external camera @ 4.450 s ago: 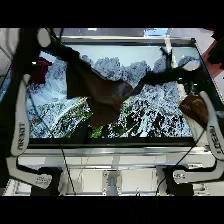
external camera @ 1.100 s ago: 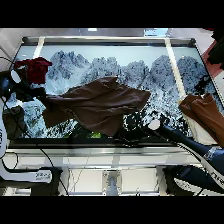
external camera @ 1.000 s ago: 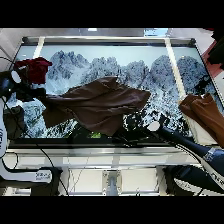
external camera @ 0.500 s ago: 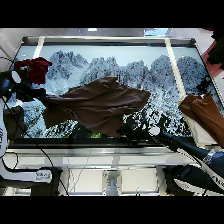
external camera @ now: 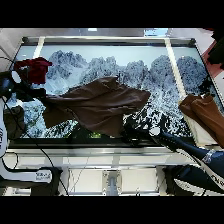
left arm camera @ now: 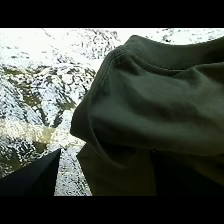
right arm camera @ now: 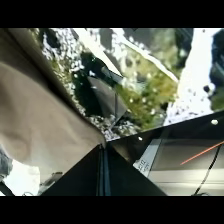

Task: Fold the shirts.

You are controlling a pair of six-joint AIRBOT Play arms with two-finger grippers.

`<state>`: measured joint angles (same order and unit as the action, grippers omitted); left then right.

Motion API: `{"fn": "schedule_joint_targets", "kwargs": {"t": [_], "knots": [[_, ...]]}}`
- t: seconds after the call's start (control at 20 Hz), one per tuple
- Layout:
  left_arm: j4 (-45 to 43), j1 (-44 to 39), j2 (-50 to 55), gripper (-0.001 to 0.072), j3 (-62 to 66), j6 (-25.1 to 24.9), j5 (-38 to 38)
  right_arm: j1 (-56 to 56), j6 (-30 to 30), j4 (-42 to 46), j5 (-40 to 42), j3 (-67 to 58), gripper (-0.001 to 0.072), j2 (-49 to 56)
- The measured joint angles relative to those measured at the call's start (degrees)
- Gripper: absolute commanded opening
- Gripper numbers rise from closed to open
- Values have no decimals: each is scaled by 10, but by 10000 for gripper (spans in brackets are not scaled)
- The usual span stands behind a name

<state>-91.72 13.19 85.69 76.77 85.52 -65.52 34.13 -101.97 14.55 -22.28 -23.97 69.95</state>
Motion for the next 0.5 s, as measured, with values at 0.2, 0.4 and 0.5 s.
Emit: {"fn": "schedule_joint_targets", "kwargs": {"t": [0.2, 0.4, 0.5], "knots": [[-16, 0, 0, 589, 0, 0, -1, -3, 86, -28, -11, -10, 30, 0], [-51, 1, 0, 589, 0, 0, -14, -47, 173, -28, -32, -57, 29, -1], [-54, 3, 0, 589, 0, -5, -16, -91, 195, -6, -49, -92, 29, -1]]}}
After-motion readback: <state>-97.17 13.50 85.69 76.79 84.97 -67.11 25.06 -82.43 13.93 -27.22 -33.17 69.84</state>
